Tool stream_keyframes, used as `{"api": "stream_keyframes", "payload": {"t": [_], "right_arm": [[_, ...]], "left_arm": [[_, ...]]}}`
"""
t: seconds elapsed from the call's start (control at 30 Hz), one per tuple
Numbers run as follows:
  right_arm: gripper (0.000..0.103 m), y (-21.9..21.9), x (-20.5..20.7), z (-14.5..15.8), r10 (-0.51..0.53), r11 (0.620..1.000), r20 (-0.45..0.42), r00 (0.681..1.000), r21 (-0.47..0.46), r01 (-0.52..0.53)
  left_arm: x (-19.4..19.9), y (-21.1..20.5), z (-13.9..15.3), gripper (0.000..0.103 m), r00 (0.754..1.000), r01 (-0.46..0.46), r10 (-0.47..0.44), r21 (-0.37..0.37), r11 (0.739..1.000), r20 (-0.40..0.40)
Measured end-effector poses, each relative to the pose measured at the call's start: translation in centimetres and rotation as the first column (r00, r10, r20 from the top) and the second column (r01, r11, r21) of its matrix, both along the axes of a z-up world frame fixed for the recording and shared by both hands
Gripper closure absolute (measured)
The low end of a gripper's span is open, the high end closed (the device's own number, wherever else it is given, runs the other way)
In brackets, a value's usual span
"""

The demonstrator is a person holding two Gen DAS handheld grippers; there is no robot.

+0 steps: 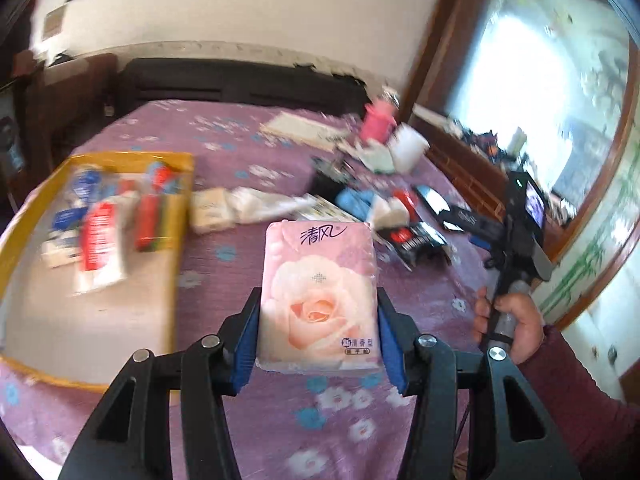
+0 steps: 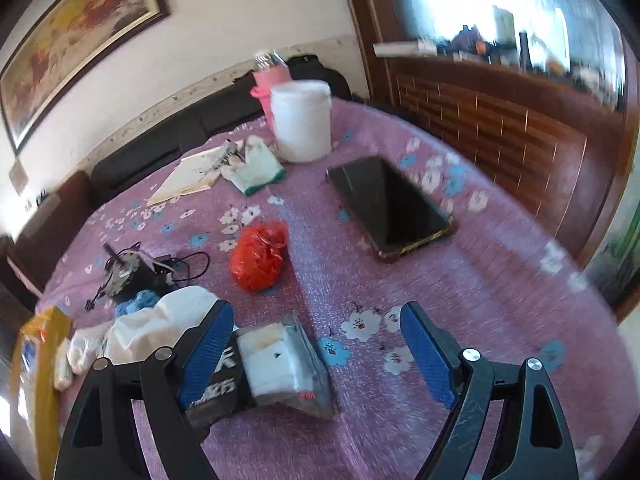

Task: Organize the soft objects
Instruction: 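Carry pink pack to tray with left tool while right grasps Face pack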

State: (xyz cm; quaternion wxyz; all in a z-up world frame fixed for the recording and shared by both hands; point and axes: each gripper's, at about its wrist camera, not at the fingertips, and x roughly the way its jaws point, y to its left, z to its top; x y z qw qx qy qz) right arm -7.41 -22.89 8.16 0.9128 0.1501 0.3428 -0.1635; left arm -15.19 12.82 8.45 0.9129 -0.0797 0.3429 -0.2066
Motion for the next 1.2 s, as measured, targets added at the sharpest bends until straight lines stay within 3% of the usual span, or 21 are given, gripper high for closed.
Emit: {"api": "stream_keyframes", "payload": {"t": [0.13, 0.27, 0.37, 0.47, 0.57, 0.63, 0.73, 0.97, 1.1, 1.17, 1.2], "right_arm": [[0.015, 2.8, -0.9, 3.0, 0.091, 0.996, 0.035, 0.995, 0.018, -0.092], [0.014, 8.6, 0.1, 4.9, 0.272, 0.961, 0.037, 0.961, 0.037, -0.274], [0.014, 13.5, 2.2, 4.0, 0.442, 0.891, -0.016, 0.897, 0.125, -0.437], [0.014, 18.5, 4.8, 1.5, 0.594, 0.788, -0.084, 0.800, 0.259, -0.558], [0.027, 21.9, 7.1, -0.4, 0.628, 0.767, -0.121, 0.768, 0.264, -0.585], [0.043, 22.9, 8.7, -1.4, 0.643, 0.751, -0.136, 0.753, 0.301, -0.587], [0.043, 24.2, 10.8, -2.4, 0.648, 0.738, -0.141, 0.748, 0.360, -0.571], [0.042, 27.8, 14.2, -3.6, 0.639, 0.767, -0.238, 0.731, 0.277, -0.580], [0.042, 30.4, 14.3, -4.0, 0.612, 0.783, -0.328, 0.720, 0.127, -0.608], [0.045, 30.8, 14.4, -4.1, 0.614, 0.774, -0.350, 0.707, 0.089, -0.627], [0.054, 31.1, 14.2, -4.1, 0.616, 0.765, -0.363, 0.699, 0.063, -0.642]], "left_arm": [[-0.7, 5.4, -0.2, 0.051, 0.996, -0.087, 0.086, -0.082, 0.993, -0.015], [-0.8, 8.9, -1.0, 0.051, 0.988, -0.155, 0.150, -0.131, 0.979, -0.047], [-1.2, 10.5, -1.3, 0.051, 0.982, -0.185, 0.179, -0.148, 0.972, -0.053], [-1.6, 11.6, -1.1, 0.051, 0.979, -0.202, 0.197, -0.149, 0.968, -0.048], [-1.8, 12.4, -1.2, 0.051, 0.978, -0.209, 0.204, -0.151, 0.966, -0.048], [-1.9, 12.8, -1.2, 0.051, 0.977, -0.215, 0.209, -0.152, 0.965, -0.051], [-1.8, 13.6, -1.5, 0.051, 0.974, -0.227, 0.221, -0.152, 0.962, -0.059], [-0.9, 15.1, -2.3, 0.051, 0.967, -0.251, 0.239, -0.162, 0.954, -0.091], [-0.3, 15.2, -2.7, 0.051, 0.965, -0.254, 0.239, -0.159, 0.954, -0.108], [-0.2, 15.1, -2.8, 0.051, 0.965, -0.255, 0.239, -0.159, 0.954, -0.112], [-0.1, 15.1, -2.9, 0.051, 0.964, -0.258, 0.242, -0.157, 0.953, -0.112]]}}
